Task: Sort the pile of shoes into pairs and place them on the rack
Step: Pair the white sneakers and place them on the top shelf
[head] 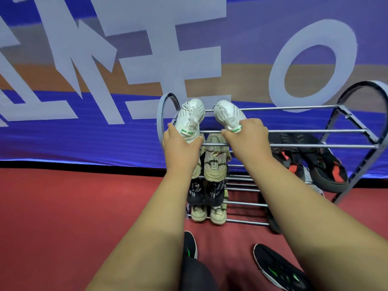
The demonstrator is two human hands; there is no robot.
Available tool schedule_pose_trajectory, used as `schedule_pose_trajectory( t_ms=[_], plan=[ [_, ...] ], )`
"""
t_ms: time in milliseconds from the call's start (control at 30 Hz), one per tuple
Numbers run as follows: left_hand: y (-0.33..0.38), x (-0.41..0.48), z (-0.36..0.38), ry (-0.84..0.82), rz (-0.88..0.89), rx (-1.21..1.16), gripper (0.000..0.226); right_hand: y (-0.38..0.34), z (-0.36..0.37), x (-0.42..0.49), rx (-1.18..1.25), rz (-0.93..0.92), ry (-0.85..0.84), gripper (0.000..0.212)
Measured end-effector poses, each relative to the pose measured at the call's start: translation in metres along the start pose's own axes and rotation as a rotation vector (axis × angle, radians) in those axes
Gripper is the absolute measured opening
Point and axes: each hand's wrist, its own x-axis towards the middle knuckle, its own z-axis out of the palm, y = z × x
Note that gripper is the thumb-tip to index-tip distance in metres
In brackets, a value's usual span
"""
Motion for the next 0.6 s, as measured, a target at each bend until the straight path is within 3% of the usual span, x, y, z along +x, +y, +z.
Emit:
schedule_pose_trajectory(
  t_ms=[233,367,500,600],
  plan=[
    [-0.014,0.014,0.009,0.048,0.068,0.087,0.100,0.002,-0.010,-0.003,-0.009,-0.116,-0.190,0.075],
    [-0.012,0.013,0.006,-0.012,0.043,0.159,0.106,0.006,-0.010,-0.005,0.113,-0.144,-0.149,0.079],
    [-0.011,0.012,-0.003,0.018,0.032,0.218,0.081,0.002,0.001,-0.008,0.168,-0.155,-0.135,0.087],
    [-0.014,0.011,-0.007,0.050,0.030,0.176,0.083,-0.003,0.009,-0.010,0.176,-0.191,-0.111,0.086]
  ],
)
